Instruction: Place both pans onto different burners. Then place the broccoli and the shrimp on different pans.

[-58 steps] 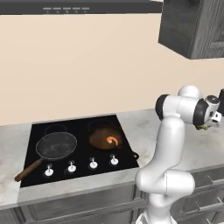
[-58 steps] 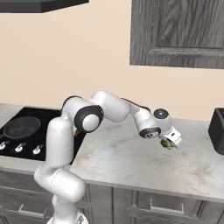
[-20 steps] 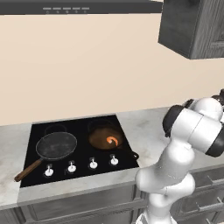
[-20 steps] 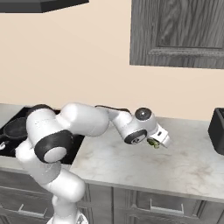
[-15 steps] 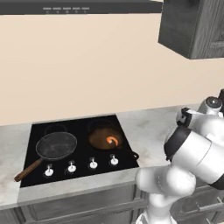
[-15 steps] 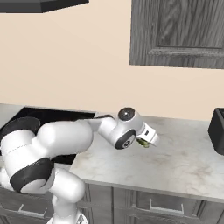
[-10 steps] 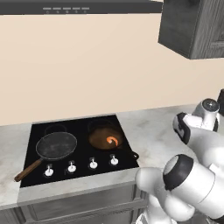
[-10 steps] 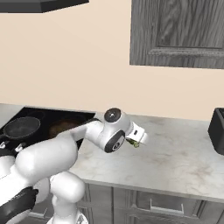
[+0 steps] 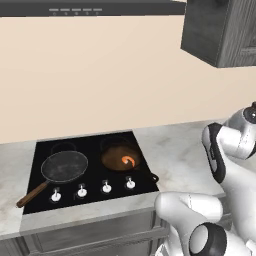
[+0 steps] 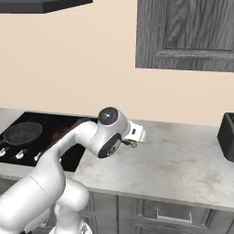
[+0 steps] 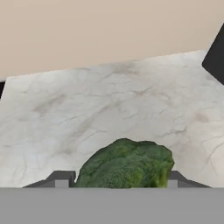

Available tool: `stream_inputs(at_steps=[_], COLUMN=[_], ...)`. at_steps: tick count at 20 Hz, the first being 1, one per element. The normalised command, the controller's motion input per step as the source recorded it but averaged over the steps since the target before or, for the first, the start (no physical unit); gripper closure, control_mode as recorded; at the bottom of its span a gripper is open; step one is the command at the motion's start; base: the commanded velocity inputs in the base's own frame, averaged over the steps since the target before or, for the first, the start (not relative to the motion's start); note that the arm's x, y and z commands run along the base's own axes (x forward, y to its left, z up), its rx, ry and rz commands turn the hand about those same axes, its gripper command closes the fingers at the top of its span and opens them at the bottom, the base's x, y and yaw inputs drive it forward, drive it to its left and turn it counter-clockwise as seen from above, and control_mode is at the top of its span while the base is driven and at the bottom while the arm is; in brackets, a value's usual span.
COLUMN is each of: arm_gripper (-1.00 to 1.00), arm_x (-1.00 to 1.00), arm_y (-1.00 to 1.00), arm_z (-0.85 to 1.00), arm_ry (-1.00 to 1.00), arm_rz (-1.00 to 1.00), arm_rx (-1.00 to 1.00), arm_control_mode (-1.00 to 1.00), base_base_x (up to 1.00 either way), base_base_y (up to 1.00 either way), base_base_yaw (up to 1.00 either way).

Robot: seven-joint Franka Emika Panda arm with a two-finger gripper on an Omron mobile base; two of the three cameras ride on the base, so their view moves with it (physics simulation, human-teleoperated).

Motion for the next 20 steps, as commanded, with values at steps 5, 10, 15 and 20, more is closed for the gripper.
stream_inputs(at_steps=[5,10,15,20], arm_gripper=[1.0,1.0,1.0,1.0], arm_x=[-0.29,-0.17,-0.03,0.0], arm_y=[0.42,0.47,0.45,0.06], arm_z=[0.78,0.6,0.39,0.09], arm_ry=[0.07,0.1,0.14,0.09], arm_rz=[0.05,0.0,0.0,0.01], arm_rx=[0.0,0.0,0.0,0.0], arm_control_mode=[-1.0,-1.0,-1.0,-1.0], base_base_x=[0.0,0.0,0.0,0.0], base_base_y=[0.0,0.0,0.0,0.0], base_base_yaw=[0.0,0.0,0.0,0.0])
